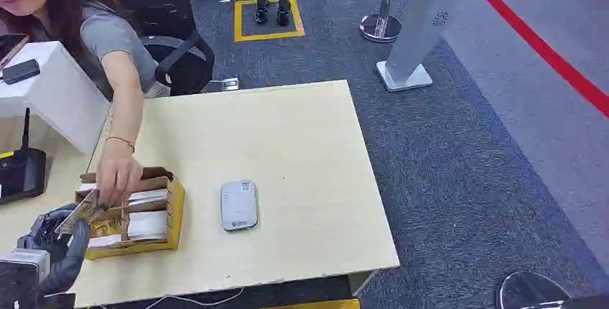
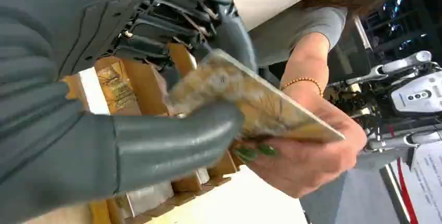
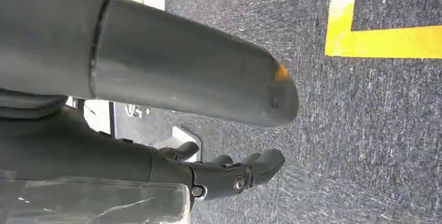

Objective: Pass the card to the sensor for recognition and then transmit it.

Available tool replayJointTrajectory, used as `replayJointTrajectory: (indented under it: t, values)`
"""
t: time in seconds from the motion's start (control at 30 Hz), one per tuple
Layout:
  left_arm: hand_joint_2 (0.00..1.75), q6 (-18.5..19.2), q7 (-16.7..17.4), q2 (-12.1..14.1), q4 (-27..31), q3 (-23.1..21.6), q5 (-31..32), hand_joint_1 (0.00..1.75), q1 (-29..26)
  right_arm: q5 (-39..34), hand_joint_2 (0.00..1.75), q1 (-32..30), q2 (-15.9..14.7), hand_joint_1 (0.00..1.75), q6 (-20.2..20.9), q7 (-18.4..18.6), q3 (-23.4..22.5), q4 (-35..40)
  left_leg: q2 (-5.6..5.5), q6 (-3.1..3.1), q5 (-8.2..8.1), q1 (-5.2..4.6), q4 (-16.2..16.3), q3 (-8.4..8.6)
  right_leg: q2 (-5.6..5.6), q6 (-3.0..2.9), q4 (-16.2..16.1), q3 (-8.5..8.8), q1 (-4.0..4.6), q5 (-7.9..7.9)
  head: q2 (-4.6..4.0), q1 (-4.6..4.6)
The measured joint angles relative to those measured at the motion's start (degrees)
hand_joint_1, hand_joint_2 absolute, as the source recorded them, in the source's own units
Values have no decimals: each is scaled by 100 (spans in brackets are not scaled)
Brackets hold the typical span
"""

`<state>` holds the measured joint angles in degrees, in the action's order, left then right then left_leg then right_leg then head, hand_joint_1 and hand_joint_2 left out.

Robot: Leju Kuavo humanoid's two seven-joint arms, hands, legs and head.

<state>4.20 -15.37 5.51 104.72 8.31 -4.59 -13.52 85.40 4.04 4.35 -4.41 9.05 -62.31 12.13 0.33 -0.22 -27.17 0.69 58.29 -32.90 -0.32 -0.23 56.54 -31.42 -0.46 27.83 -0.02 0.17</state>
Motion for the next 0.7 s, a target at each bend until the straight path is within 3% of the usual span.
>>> replayJointTrajectory:
  t: [0.7]
  values:
    - [175,-171,-26,-17,-2,0,99,175,4,2,0,0,0,0,-33,0,0,0,0,0,0,0,0,0,0,0,0,0,0,0,-2,0]
